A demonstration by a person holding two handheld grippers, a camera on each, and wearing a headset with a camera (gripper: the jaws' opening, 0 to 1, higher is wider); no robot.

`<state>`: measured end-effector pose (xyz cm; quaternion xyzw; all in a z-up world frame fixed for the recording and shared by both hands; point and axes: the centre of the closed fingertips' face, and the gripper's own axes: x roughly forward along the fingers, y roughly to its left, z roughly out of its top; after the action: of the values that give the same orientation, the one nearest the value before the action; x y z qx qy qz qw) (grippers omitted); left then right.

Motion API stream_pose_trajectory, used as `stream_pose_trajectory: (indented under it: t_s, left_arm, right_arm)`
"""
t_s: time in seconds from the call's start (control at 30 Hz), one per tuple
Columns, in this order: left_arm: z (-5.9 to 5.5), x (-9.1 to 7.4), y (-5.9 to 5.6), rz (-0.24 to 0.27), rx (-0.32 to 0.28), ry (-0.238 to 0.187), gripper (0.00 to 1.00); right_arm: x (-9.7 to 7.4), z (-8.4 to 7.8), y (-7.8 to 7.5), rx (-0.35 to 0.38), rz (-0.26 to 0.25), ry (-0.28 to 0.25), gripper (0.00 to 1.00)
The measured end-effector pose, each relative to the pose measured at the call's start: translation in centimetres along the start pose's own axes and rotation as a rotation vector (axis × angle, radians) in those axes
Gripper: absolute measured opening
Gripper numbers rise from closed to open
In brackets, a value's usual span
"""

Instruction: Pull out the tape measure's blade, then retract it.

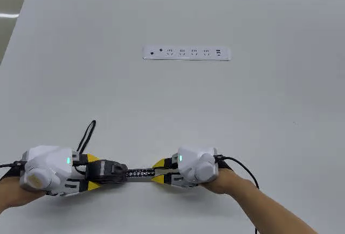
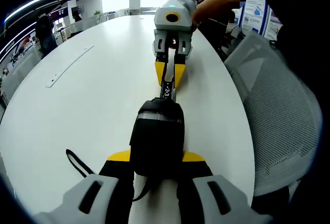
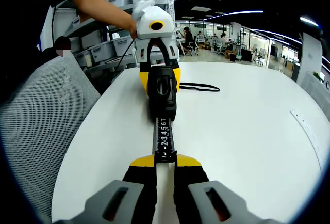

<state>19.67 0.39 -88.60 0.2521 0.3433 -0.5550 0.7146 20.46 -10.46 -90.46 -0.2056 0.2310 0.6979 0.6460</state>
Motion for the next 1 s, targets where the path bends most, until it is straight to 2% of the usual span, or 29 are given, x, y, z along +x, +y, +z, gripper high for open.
stream_pose_trajectory:
  t_s: [1.0]
  left_arm:
    - [0.1, 0.0, 0.0, -0.004, 0.002, 0.004, 0.27]
  right_arm:
    - [-1.4, -0.9, 0.0, 0.004, -0.003, 0.009, 0.08]
